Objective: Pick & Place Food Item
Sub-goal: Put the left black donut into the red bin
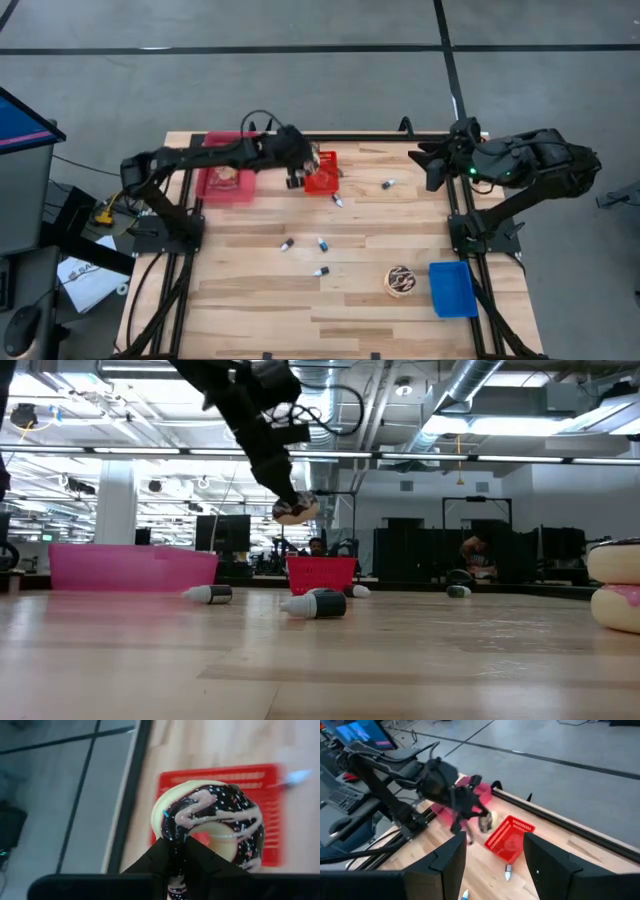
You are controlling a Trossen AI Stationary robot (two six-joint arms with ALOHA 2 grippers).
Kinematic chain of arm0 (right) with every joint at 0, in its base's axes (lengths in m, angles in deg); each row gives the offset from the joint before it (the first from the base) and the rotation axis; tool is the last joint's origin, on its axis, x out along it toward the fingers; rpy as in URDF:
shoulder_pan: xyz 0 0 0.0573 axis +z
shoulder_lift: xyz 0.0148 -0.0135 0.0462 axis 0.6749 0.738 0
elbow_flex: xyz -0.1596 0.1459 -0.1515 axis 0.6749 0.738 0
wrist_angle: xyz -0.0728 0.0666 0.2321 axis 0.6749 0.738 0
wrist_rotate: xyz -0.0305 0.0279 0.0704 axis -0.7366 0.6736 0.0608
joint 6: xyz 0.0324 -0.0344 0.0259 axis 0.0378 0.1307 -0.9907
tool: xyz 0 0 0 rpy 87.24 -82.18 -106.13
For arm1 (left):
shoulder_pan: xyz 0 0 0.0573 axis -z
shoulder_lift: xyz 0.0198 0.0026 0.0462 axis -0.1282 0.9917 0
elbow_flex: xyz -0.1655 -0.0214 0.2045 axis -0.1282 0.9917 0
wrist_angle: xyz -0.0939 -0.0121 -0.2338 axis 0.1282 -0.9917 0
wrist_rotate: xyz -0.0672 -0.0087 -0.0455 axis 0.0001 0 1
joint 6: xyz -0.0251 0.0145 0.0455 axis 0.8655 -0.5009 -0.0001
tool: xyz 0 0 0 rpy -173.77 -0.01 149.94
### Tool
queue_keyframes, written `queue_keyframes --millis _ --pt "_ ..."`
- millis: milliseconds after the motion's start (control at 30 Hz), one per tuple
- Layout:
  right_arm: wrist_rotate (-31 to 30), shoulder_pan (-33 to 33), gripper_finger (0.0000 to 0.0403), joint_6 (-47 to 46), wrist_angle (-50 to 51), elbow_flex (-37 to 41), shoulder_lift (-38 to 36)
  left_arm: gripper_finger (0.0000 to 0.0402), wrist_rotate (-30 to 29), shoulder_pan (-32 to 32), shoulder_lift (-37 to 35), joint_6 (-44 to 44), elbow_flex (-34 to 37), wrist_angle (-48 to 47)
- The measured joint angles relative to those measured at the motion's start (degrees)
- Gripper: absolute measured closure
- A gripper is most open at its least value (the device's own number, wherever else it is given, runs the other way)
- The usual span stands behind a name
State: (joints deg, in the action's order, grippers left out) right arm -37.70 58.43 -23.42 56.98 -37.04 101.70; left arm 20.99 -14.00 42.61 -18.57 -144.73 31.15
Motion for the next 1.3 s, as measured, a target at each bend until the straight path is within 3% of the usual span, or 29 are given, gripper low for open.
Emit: queue_keyframes --millis 333,600,867,1000,1167,1300 --pt "-1.7 -2.3 0.0214 -0.9 0.2 0.0 -0.8 0.0360 2.8 -3.5 15.0 -3.9 -12.5 -2.0" --pt "-1.9 -2.3 0.0214 -1.9 0.2 0.0 -0.7 0.0328 6.5 -3.7 17.5 -9.8 -12.9 -1.9" --pt "-2.1 -2.3 0.0214 -2.0 0.3 0.0 -0.6 0.0296 6.3 -3.8 19.5 -12.5 -12.9 1.0" --pt "-2.1 -2.3 0.0214 -2.1 0.3 0.0 -0.6 0.0294 5.3 -3.8 21.4 -13.6 -12.9 2.8" --pt "-2.3 -2.3 0.0214 -2.2 0.2 0.0 -0.6 0.0294 -1.5 -3.7 24.1 -16.9 -12.8 3.1" --pt "-2.3 -2.3 0.0214 -2.4 0.2 0.0 -0.6 0.0293 -1.9 -4.0 23.9 -16.8 -12.9 4.2"
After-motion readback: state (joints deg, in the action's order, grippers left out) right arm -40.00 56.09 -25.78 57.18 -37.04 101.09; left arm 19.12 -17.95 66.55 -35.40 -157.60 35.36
